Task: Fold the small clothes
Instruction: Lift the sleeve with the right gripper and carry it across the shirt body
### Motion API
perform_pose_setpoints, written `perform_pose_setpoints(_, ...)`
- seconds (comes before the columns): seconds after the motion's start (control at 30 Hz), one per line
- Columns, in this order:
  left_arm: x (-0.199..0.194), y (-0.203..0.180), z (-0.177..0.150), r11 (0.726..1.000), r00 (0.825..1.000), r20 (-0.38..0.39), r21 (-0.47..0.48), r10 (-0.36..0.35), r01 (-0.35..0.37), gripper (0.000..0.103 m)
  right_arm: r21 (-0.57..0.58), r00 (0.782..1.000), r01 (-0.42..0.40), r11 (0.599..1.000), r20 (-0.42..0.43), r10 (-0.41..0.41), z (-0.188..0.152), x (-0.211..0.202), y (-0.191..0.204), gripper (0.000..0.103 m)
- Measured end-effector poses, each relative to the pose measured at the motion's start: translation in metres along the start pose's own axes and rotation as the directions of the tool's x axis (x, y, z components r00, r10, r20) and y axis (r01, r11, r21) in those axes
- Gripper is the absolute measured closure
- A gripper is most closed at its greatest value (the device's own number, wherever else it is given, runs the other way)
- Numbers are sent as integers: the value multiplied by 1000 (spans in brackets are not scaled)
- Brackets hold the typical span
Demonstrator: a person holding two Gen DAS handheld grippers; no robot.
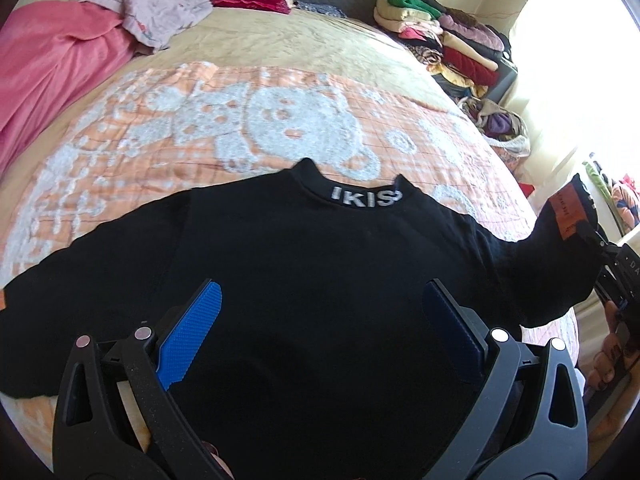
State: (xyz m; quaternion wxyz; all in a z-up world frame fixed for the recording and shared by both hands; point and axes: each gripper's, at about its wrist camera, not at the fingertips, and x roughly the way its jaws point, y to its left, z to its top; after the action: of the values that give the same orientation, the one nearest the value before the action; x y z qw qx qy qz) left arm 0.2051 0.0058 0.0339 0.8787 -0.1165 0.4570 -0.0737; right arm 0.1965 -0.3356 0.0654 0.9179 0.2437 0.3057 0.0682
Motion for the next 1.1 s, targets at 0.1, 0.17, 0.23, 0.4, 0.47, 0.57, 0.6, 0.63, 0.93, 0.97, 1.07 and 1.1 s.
perform_pose_setpoints(0.1,-3,16,-2,1000,1000,1,-29,-6,6,8,-42,999,-17,999,-31,15,-11,11,24,83)
perform_pose_setpoints(0.17,-6,27,-4,998,1000,3,-53,-13,14,8,-63,998,-33,997,-51,30,-20,20,40,83)
perform_pose_setpoints(0.23,-9,36,-7,998,1000,8,-68,-18,18,9,-84,996,-49,995,-79,42,-29,29,55,83)
perform_pose_setpoints(0.4,-15,54,-12,996,1000,11,-86,-14,15,8,-142,991,-66,988,-121,49,-51,48,87,83)
perform_pose_setpoints(0.47,-17,62,-14,995,1000,10,-95,-13,14,9,-159,989,-67,985,-140,45,-57,56,94,81)
perform_pose_setpoints(0.57,-18,73,-16,993,1000,8,-116,-13,14,8,-184,985,-71,980,-168,40,-68,65,105,81)
perform_pose_setpoints(0.6,-18,76,-17,993,1000,8,-120,-13,14,8,-192,984,-72,979,-176,38,-72,68,108,81)
perform_pose_setpoints(0.63,-19,80,-19,992,1000,10,-129,-13,15,8,-201,982,-75,977,-186,37,-76,71,111,81)
perform_pose_setpoints(0.93,-20,103,-27,978,999,5,-202,-47,47,9,-254,964,-177,951,-240,115,-97,71,134,53)
perform_pose_setpoints(0.97,-19,106,-29,975,999,2,-214,-53,52,8,-258,962,-190,947,-242,127,-99,69,136,51)
perform_pose_setpoints(1.07,-17,107,-31,973,998,-2,-222,-67,65,9,-266,957,-224,938,-243,159,-99,61,138,50)
perform_pose_setpoints(1.1,-17,107,-32,973,997,-5,-222,-72,69,9,-268,957,-224,937,-240,160,-99,59,138,50)
